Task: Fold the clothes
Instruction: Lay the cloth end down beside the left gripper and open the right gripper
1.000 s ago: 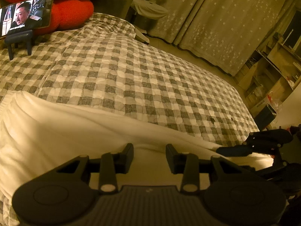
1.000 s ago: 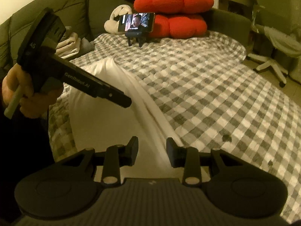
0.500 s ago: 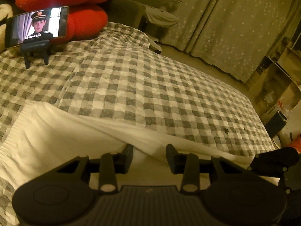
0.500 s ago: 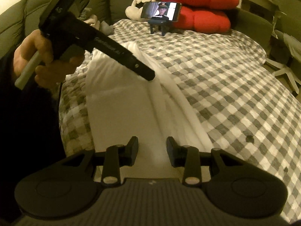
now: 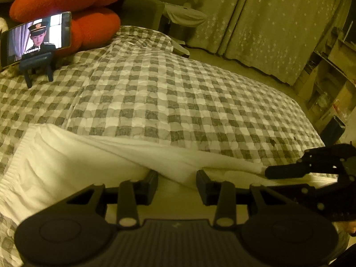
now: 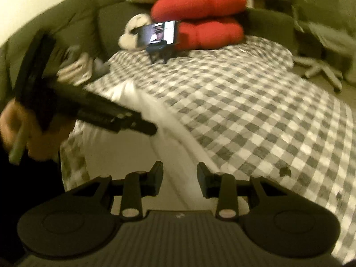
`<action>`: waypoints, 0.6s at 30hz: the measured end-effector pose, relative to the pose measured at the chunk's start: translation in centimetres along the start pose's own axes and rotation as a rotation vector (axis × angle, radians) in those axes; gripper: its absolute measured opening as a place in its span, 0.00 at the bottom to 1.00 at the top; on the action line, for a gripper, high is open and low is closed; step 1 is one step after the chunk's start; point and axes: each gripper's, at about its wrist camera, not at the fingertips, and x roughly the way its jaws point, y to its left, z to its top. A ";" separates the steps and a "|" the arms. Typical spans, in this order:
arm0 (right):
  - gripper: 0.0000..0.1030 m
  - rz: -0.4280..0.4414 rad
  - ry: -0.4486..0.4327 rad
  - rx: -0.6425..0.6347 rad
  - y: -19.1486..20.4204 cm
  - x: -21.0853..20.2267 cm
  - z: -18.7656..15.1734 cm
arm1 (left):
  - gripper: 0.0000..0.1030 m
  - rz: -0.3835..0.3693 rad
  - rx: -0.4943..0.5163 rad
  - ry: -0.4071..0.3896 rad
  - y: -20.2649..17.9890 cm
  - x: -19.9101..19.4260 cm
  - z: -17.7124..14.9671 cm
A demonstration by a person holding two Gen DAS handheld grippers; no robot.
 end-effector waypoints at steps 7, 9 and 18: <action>0.42 0.082 0.043 0.037 0.6 1.4 0.0 | 0.38 -0.013 -0.034 0.004 0.6 -0.2 0.2; 0.42 0.104 0.035 0.041 0.8 1.5 0.2 | 0.38 -0.017 -0.043 0.005 0.7 -0.2 0.3; 0.42 0.141 0.023 0.047 1.3 3.2 0.9 | 0.38 -0.013 -0.083 -0.004 1.6 -0.6 0.5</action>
